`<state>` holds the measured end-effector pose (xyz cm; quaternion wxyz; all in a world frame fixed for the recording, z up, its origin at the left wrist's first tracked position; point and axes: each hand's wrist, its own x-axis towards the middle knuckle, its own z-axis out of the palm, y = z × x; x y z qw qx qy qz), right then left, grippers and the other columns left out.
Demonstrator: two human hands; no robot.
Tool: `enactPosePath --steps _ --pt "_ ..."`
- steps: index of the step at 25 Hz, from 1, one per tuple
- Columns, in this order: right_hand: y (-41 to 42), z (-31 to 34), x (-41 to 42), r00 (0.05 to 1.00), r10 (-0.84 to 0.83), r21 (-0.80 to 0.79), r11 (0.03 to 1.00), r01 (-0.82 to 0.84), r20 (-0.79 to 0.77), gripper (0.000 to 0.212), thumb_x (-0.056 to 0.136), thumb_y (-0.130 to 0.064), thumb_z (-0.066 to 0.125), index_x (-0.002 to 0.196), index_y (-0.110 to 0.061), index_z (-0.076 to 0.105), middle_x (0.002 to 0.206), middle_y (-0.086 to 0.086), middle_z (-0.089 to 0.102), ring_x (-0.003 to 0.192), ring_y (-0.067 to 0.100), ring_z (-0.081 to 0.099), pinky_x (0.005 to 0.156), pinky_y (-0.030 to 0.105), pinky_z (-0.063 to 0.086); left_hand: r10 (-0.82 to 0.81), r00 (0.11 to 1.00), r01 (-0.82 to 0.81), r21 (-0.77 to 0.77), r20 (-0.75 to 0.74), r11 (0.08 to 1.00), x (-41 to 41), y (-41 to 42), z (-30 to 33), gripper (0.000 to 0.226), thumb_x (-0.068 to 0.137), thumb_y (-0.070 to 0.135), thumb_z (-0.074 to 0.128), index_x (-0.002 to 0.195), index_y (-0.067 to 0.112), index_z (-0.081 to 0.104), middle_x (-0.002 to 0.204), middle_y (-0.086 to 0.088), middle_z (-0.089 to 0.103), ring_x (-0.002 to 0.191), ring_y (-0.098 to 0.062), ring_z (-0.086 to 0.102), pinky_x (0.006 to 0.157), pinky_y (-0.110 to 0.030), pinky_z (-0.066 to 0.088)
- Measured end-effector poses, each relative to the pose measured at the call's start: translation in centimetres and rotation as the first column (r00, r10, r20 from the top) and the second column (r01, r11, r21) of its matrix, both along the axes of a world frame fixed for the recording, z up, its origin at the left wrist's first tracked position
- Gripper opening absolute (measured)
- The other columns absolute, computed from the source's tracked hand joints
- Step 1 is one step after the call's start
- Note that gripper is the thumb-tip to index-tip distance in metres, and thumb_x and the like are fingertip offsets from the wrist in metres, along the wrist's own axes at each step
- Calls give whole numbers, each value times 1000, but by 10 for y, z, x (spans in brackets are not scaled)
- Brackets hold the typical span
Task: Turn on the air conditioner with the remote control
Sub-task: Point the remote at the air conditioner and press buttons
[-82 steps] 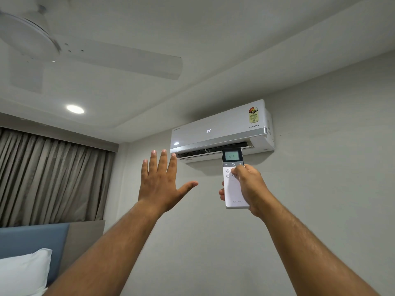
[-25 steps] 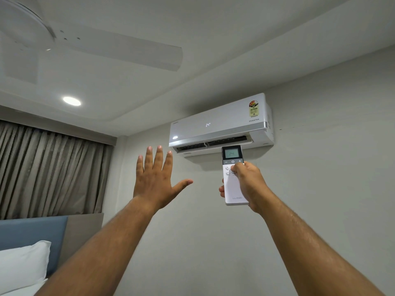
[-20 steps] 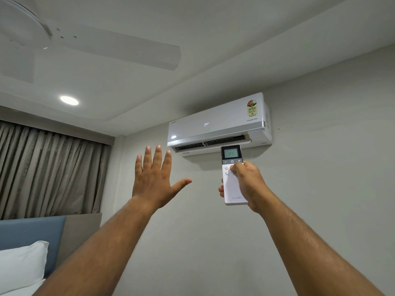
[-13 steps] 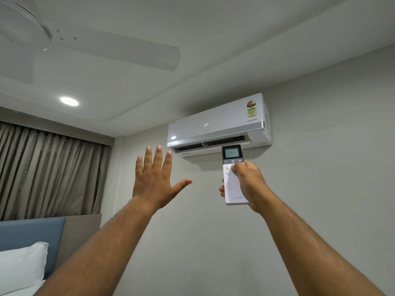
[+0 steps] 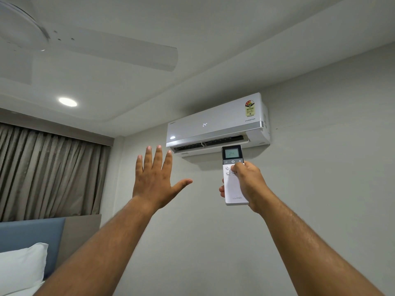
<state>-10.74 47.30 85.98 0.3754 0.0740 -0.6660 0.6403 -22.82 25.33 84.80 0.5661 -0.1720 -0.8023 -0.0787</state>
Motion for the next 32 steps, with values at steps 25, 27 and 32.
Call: enactPosePath --steps 25,27,32 --pt "-7 -2 9 1000 3 -7 1000 -3 17 14 91 -17 45 100 -9 52 83 24 67 51 34 72 49 43 61 -41 999 41 14 29 999 15 -4 4 111 69 91 -2 154 20 0 165 -13 -1 150 -35 -11 118 -54 -6" --pt "-7 -4 11 1000 10 -21 1000 -10 23 14 92 -19 45 99 -9 51 85 24 66 52 35 72 49 44 61 -51 998 50 15 44 999 16 -4 4 111 68 91 -3 154 21 0 165 -13 -2 150 -35 -11 118 -54 -7" --pt "-9 -5 16 998 63 -114 992 -60 24 25 99 -28 37 99 -10 54 85 27 66 51 37 72 46 44 60 -114 987 108 61 112 992 20 0 1 110 69 92 2 154 23 -1 165 -11 -2 151 -33 -8 119 -53 -4"
